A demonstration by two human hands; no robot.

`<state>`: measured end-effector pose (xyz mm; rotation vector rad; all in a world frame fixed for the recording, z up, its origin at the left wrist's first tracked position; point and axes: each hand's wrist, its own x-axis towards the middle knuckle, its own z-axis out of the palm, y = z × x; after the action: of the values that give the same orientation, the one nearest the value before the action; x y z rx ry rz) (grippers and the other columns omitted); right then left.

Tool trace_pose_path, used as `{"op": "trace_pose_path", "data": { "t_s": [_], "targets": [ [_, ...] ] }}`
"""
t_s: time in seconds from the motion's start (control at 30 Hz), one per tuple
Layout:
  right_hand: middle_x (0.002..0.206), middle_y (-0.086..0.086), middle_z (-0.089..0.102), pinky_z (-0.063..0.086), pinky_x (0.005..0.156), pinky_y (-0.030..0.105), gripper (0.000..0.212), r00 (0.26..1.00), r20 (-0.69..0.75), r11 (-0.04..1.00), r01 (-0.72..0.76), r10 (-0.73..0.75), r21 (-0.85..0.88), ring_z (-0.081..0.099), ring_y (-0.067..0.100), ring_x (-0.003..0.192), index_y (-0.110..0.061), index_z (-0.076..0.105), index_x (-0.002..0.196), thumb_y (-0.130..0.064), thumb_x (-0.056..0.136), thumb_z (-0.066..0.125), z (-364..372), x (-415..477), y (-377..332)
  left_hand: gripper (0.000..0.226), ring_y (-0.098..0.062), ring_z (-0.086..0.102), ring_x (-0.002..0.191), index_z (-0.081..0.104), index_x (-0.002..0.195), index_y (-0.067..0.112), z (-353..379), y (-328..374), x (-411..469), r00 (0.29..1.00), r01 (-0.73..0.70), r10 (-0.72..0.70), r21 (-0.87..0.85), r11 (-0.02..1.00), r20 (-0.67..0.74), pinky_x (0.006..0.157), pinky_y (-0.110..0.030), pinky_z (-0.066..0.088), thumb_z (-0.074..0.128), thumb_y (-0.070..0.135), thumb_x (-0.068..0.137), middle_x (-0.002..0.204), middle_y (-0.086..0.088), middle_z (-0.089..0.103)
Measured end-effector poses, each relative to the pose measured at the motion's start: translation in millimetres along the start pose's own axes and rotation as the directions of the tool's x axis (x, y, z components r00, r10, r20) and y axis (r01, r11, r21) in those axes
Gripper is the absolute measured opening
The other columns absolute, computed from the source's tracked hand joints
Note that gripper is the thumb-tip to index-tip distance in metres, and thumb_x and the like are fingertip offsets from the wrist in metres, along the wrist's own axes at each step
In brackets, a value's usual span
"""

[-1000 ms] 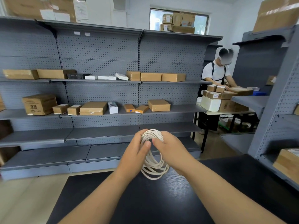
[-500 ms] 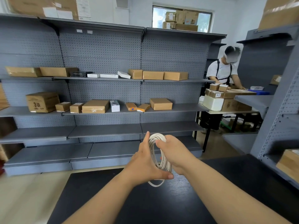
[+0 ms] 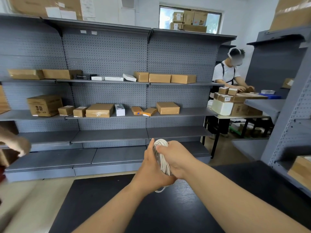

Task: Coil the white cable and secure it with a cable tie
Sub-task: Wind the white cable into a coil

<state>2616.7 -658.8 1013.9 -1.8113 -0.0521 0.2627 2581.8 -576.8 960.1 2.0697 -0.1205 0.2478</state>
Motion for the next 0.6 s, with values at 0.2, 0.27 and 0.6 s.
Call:
{"op": "trace_pose_path", "data": {
  "t_s": [0.2, 0.27, 0.6],
  "targets": [
    [0.099, 0.018, 0.068, 0.053, 0.087, 0.050, 0.030, 0.997, 0.073, 0.997, 0.011, -0.016, 0.075, 0.067, 0.031, 0.091, -0.004, 0.062, 0.104, -0.022, 0.080, 0.065, -1, -5, -6, 0.114, 0.002, 0.051, 0.113, -0.002, 0.145, 0.032, -2, -3, 0, 0.997, -0.022, 0.014, -0.105, 0.994, -0.070, 0.089, -0.016, 0.041, 0.077, 0.017, 0.064, 0.134, 0.015, 0.043],
    [0.098, 0.017, 0.069, 0.054, 0.085, 0.048, 0.031, 0.995, 0.095, 0.996, 0.015, -0.024, 0.085, 0.067, 0.030, 0.091, -0.006, 0.063, 0.104, -0.023, 0.077, 0.067, -2, -6, -8, 0.110, 0.004, 0.052, 0.111, 0.003, 0.144, 0.031, -2, -4, 1, 0.995, -0.038, 0.026, -0.121, 0.992, -0.098, 0.086, -0.010, 0.042, 0.078, 0.015, 0.064, 0.133, 0.014, 0.046],
    [0.091, 0.013, 0.067, 0.050, 0.085, 0.037, 0.015, 0.975, 0.181, 0.956, 0.078, -0.133, 0.284, 0.063, 0.021, 0.083, -0.004, 0.065, 0.085, -0.011, 0.091, 0.054, -23, -12, -29, 0.083, -0.001, 0.053, 0.100, 0.024, 0.131, 0.032, -9, 8, 12, 0.979, 0.000, -0.032, -0.154, 0.988, -0.203, 0.082, -0.018, 0.041, 0.077, 0.016, 0.069, 0.109, 0.018, 0.052]
  ]
}}
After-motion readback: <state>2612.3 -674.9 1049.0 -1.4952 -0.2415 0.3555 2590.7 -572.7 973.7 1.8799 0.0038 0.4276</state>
